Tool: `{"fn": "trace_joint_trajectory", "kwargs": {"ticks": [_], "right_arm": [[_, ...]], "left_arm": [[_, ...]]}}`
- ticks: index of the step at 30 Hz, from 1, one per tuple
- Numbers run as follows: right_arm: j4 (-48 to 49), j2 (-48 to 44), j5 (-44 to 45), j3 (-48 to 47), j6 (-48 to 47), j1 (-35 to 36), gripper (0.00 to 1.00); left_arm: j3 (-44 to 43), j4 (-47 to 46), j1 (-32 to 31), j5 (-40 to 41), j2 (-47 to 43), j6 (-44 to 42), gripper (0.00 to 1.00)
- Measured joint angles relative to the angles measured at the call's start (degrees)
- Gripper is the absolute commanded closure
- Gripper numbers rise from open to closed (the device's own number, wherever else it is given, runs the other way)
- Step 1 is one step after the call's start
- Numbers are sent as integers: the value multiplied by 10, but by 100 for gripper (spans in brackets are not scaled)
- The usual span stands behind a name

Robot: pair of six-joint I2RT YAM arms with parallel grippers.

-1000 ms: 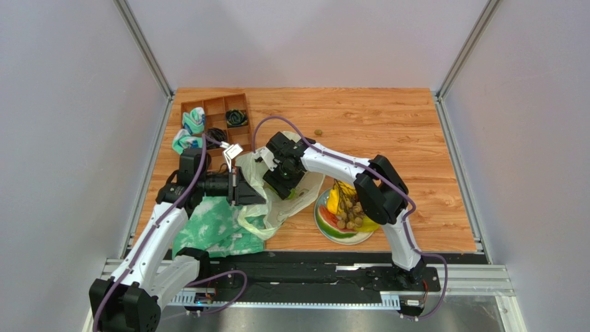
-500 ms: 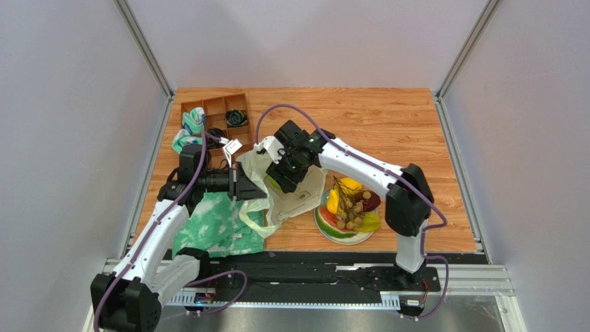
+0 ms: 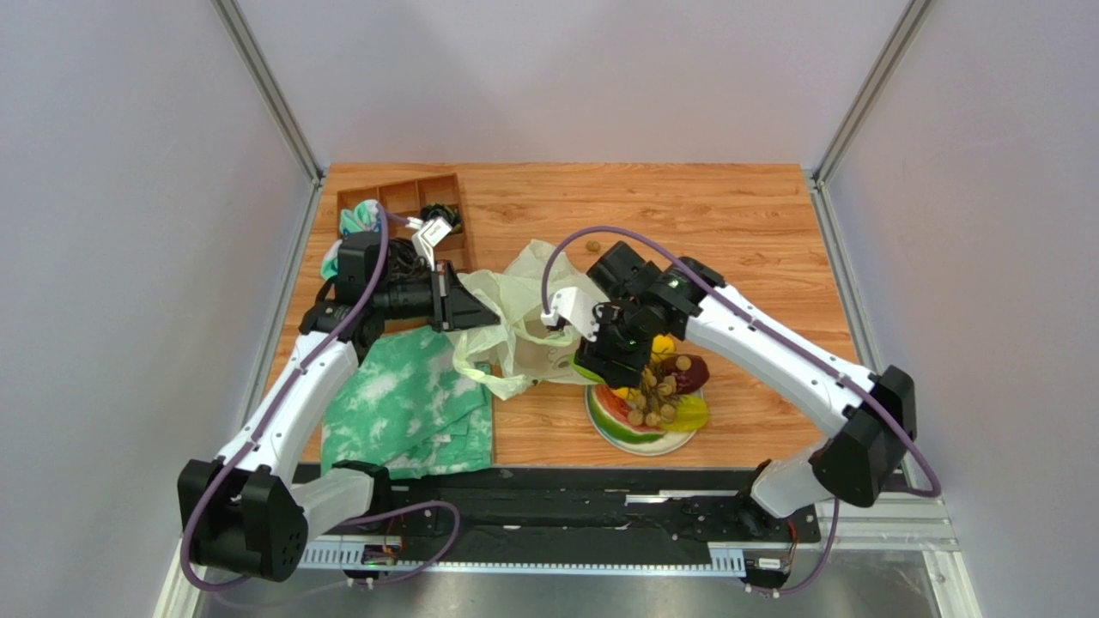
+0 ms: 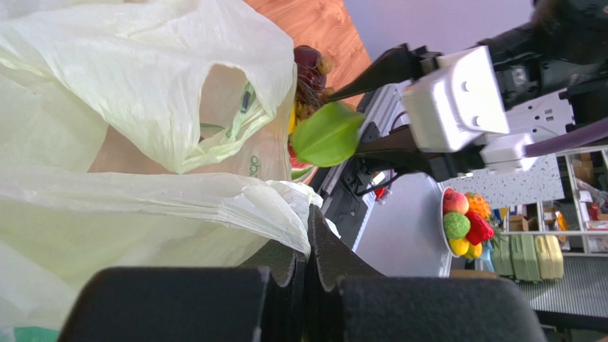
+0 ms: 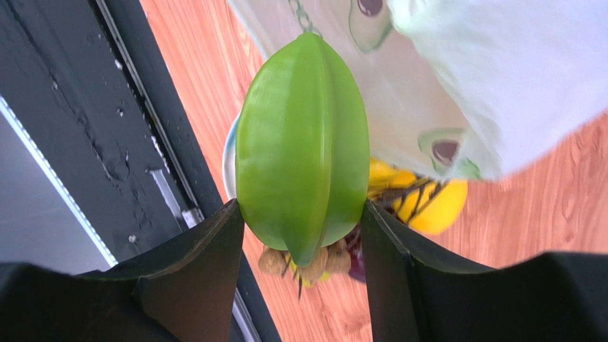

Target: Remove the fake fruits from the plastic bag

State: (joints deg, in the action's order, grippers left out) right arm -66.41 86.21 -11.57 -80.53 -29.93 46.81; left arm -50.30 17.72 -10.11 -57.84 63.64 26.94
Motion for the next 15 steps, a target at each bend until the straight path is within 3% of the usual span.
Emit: {"fn": "trace_joint_trajectory", "kwargs": {"ticks": [9, 15], "right_arm": [[-41, -99, 8, 2, -27, -76, 63], [-42, -71, -3, -23, -61, -230, 63]], "left_arm": [[-1, 0, 2, 21, 14, 2, 100], [-8, 1, 14, 30, 24, 2, 100]]}}
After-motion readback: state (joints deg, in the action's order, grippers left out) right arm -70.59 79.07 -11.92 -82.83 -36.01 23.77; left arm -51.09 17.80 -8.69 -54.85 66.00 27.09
